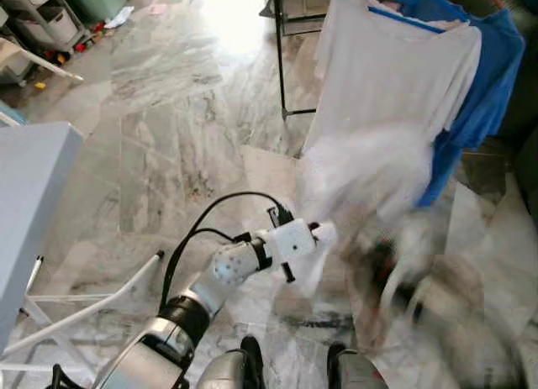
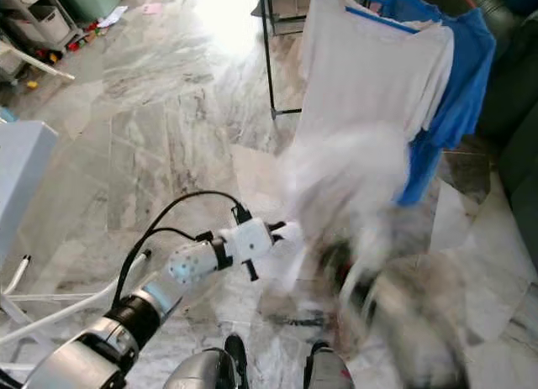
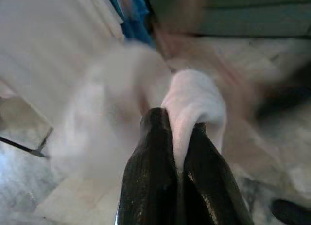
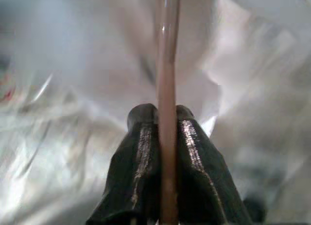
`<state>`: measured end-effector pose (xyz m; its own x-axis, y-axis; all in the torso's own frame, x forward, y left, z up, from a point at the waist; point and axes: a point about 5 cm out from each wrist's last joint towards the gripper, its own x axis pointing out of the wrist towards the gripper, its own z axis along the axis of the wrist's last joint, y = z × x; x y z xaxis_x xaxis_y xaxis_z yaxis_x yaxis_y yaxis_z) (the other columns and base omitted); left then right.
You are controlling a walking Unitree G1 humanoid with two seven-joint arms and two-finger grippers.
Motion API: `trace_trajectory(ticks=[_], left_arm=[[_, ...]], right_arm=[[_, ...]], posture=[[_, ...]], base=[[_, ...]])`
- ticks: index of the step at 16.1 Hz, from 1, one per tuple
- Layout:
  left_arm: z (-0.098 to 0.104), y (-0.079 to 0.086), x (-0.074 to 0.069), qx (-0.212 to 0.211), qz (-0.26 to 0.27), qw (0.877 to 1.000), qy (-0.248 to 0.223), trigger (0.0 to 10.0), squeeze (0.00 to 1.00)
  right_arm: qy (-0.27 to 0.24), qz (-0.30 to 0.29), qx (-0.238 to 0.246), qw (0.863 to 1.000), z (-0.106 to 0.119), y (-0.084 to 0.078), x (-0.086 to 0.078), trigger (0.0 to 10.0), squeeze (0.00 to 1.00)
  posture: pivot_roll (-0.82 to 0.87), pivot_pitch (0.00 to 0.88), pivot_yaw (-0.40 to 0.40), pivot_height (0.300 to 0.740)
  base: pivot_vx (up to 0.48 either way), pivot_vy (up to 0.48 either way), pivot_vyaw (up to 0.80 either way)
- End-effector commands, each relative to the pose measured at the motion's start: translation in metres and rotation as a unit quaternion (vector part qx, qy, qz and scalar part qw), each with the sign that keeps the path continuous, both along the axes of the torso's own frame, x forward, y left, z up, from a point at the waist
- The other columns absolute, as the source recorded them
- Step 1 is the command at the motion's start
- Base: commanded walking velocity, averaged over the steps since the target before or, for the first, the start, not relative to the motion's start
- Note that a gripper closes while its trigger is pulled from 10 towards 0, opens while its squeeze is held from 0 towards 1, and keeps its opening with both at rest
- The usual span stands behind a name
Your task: Hang hanger
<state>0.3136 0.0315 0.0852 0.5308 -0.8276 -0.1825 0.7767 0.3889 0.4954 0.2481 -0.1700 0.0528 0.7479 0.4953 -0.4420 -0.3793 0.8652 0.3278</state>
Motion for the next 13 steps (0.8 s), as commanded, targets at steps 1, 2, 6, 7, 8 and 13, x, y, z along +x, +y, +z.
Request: trace_trajectory(ticks=[1,2,6,7,8,13], left_arm=[[-0.022,0.009,-0.008,0.022,0.003,0.998,0.062,10.0,0.0],[-0.029,0.009,-0.013,0.032,-0.006,0.997,0.074,10.0,0.0],[-0.027,0.007,-0.013,0.021,0.007,0.998,0.051,10.0,0.0],[-0.022,0.007,-0.009,0.022,0.012,0.999,0.037,10.0,0.0],[-0.016,0.011,-0.002,0.023,0.02,0.999,0.022,10.0,0.0],[-0.007,0.021,0.008,0.025,0.033,0.999,0.004,10.0,0.0]], right_arm=[[0.032,0.106,0.002,0.994,-0.012,0.021,-0.031,10.0,0.0],[0.06,0.126,-0.017,0.99,-0.023,0.02,-0.046,10.0,0.0],[0.105,0.136,-0.086,0.981,-0.036,-0.004,-0.069,10.0,0.0],[0.108,0.144,-0.105,0.978,-0.036,-0.01,-0.071,10.0,0.0],[0.113,0.162,-0.156,0.968,-0.038,-0.024,-0.073,10.0,0.0],[0.144,0.128,-0.273,0.943,-0.045,-0.073,-0.075,10.0,0.0]], posture=[[-0.13,0.249,0.123,0.74],[-0.13,0.252,0.126,0.74],[-0.14,0.256,0.136,0.74],[-0.14,0.255,0.136,0.74],[-0.14,0.251,0.139,0.74],[-0.14,0.244,0.148,0.74]], base=[[0.0,0.0,0.0],[0.0,0.0,0.0],[0.0,0.0,0.0],[0.0,0.0,0.0],[0.0,0.0,0.0],[0.0,0.0,0.0]])
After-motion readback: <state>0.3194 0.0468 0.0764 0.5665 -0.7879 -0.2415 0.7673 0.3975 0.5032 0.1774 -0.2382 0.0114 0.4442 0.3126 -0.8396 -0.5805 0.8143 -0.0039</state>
